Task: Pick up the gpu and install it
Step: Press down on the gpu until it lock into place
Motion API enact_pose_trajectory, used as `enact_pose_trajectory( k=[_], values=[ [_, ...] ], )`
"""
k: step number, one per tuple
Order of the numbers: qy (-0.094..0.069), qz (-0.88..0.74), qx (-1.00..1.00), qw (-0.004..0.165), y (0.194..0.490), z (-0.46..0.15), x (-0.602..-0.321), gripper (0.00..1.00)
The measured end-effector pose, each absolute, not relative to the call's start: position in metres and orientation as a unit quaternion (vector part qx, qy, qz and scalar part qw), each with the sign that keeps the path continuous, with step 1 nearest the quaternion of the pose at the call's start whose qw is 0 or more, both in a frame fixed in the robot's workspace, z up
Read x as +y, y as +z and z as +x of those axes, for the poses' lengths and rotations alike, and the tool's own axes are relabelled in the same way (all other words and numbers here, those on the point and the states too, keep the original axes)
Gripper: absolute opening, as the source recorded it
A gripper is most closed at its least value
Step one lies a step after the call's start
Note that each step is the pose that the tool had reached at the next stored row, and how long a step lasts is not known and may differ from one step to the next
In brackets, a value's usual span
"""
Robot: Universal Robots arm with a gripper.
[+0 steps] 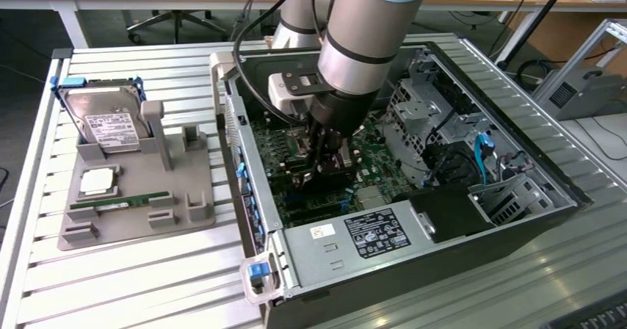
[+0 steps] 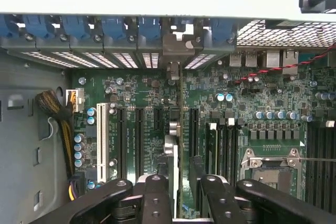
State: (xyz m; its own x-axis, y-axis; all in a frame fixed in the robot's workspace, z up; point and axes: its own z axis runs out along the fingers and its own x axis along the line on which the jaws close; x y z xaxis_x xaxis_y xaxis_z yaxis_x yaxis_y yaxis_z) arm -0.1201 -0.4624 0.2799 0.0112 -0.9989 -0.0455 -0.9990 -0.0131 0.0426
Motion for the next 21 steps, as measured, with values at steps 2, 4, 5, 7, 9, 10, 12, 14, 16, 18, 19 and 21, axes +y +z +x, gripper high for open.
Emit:
enact_pose_trajectory(
  k=[2, 4, 5, 7, 9, 10, 12, 14, 16, 18, 19, 21],
  values=[
    [0.032, -0.711, 0.702, 0.002, 0.28, -0.12, -0.463, 0.31],
    [0.032, -0.711, 0.702, 0.002, 0.28, -0.12, -0.464, 0.38],
    [0.032, -0.711, 0.702, 0.002, 0.28, -0.12, -0.465, 0.38],
    [0.032, -0.711, 0.703, 0.002, 0.275, -0.12, -0.47, 0.38],
    [0.032, -0.711, 0.703, 0.002, 0.272, -0.12, -0.47, 0.38],
    [0.032, -0.711, 0.703, 0.002, 0.27, -0.12, -0.47, 0.38],
    [0.033, -0.711, 0.703, 0.002, 0.264, -0.12, -0.47, 0.38],
    [0.033, -0.711, 0.702, 0.002, 0.264, -0.119, -0.469, 0.38],
    [0.033, -0.711, 0.702, 0.002, 0.264, -0.118, -0.467, 0.38],
    [0.033, -0.711, 0.702, 0.002, 0.264, -0.119, -0.464, 0.38],
    [0.034, -0.711, 0.702, 0.003, 0.263, -0.119, -0.461, 0.38],
    [0.033, -0.711, 0.702, 0.003, 0.263, -0.119, -0.461, 0.27]
  ],
)
